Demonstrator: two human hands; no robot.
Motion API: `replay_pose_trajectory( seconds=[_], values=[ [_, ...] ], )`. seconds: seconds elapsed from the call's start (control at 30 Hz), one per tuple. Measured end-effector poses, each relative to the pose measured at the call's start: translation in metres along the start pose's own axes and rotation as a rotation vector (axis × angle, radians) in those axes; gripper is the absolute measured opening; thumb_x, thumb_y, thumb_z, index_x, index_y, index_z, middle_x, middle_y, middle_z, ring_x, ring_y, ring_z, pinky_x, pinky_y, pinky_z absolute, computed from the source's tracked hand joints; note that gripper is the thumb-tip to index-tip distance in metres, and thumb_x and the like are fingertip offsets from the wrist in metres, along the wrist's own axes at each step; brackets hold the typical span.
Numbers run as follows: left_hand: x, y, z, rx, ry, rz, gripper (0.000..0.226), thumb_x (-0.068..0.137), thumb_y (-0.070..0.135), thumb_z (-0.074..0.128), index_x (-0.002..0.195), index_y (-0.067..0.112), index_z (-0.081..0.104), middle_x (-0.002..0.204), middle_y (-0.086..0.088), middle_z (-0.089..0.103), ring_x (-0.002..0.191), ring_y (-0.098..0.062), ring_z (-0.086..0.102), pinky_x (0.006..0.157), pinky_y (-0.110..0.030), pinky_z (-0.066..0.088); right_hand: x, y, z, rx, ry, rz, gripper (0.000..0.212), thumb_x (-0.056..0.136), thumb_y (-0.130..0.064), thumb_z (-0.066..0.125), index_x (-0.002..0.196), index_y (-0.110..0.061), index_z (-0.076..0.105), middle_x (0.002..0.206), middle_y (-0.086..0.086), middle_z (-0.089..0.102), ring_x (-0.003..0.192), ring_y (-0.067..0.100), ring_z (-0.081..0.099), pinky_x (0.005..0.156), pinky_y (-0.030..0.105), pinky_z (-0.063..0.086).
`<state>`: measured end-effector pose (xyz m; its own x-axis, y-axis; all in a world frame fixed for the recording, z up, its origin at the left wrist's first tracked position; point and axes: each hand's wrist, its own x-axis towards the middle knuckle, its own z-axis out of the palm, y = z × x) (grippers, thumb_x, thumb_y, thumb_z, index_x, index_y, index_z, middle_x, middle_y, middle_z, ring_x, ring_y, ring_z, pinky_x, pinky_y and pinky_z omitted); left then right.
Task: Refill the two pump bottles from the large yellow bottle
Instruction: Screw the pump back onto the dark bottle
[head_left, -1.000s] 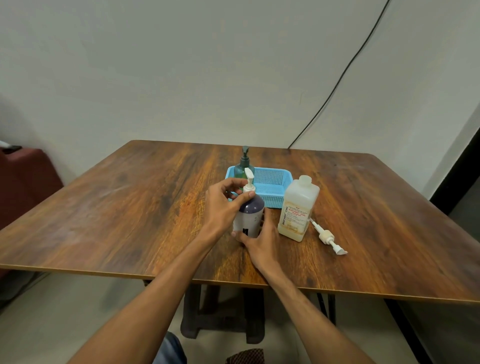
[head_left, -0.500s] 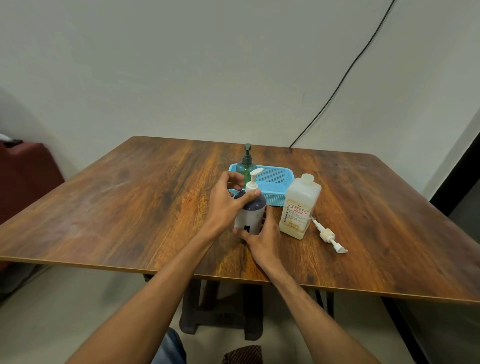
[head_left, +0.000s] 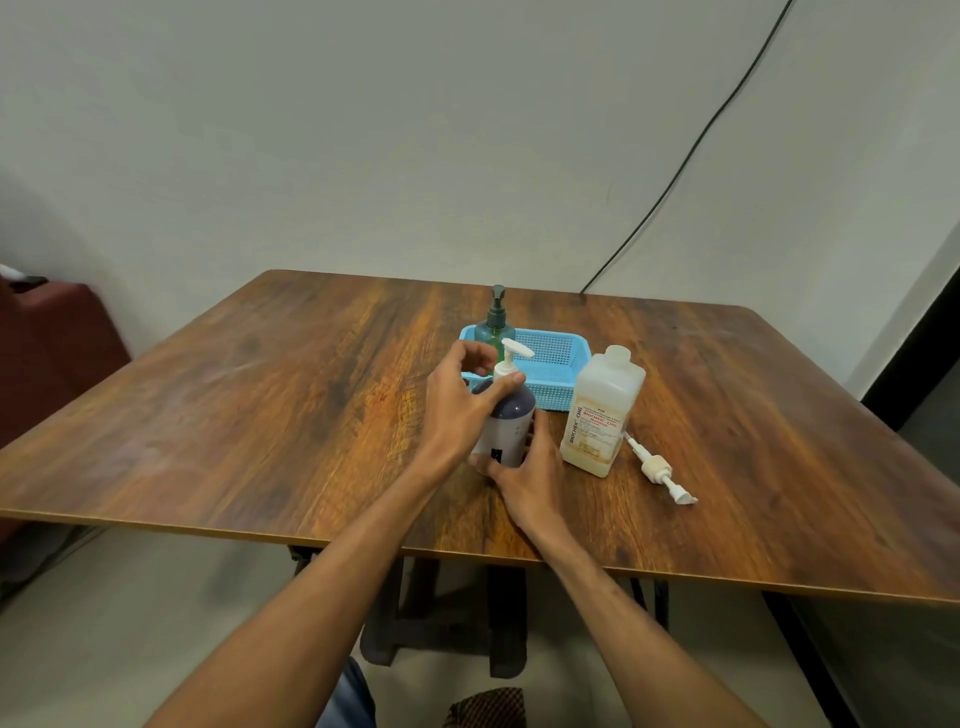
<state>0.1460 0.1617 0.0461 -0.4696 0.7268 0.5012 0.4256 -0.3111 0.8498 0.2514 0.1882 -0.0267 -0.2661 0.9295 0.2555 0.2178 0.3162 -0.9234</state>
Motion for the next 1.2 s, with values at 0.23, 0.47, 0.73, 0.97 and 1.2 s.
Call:
replay_pose_trajectory(
  seconds=[0.23, 0.47, 0.73, 0.97, 1.2],
  values=[
    [-0.009, -0.004, -0.003, 0.064, -0.158, -0.113, 0.038, 0.101, 0.030, 0.055, 0.138, 0.023, 0.052, 0.133, -0.005, 0.052, 0.124, -0.018, 0.050, 0.106, -0.039, 0.047, 0.000, 0.001, 0.002, -0.007, -0.003, -0.013, 0.096, 0.069, -0.020, 0.089, 0.148, -0.023, 0.034, 0.145, -0.004, 0.048, 0.134, 0.013, 0.044, 0.111, 0.041, 0.042],
    [-0.005, 0.001, 0.005, 0.057, -0.033, -0.070, 0.033, 0.087, 0.029, 0.074, 0.114, 0.015, 0.060, 0.114, 0.001, 0.064, 0.111, -0.021, 0.059, 0.098, -0.053, 0.048, 0.001, 0.001, 0.000, -0.026, 0.004, -0.004, 0.091, 0.070, -0.018, 0.087, 0.146, -0.024, 0.036, 0.142, -0.002, 0.050, 0.131, 0.015, 0.046, 0.108, 0.043, 0.044],
    [-0.009, -0.009, -0.001, -0.025, -0.142, -0.143, 0.049, 0.095, 0.033, 0.065, 0.141, 0.024, 0.052, 0.136, -0.003, 0.057, 0.129, -0.019, 0.052, 0.107, -0.050, 0.046, 0.000, -0.001, -0.001, -0.024, -0.010, -0.030, 0.089, 0.072, -0.017, 0.087, 0.145, -0.024, 0.037, 0.143, -0.003, 0.050, 0.130, 0.011, 0.045, 0.108, 0.036, 0.044],
    [-0.008, -0.002, 0.004, 0.022, 0.037, -0.049, 0.029, 0.085, 0.027, 0.077, 0.110, 0.014, 0.067, 0.107, 0.004, 0.070, 0.102, -0.015, 0.065, 0.090, -0.047, 0.054, 0.000, -0.001, -0.001, -0.006, 0.004, -0.040, 0.087, 0.070, -0.016, 0.086, 0.143, -0.022, 0.040, 0.138, -0.002, 0.053, 0.127, 0.014, 0.049, 0.106, 0.040, 0.047],
    [-0.014, -0.006, -0.001, 0.068, -0.120, -0.057, 0.045, 0.101, 0.032, 0.055, 0.144, 0.029, 0.044, 0.139, 0.006, 0.050, 0.129, -0.016, 0.043, 0.109, -0.050, 0.040, 0.000, 0.001, 0.000, -0.006, -0.003, -0.049, 0.089, 0.072, -0.018, 0.086, 0.146, -0.024, 0.036, 0.144, -0.002, 0.049, 0.133, 0.015, 0.045, 0.110, 0.042, 0.043]
  ],
)
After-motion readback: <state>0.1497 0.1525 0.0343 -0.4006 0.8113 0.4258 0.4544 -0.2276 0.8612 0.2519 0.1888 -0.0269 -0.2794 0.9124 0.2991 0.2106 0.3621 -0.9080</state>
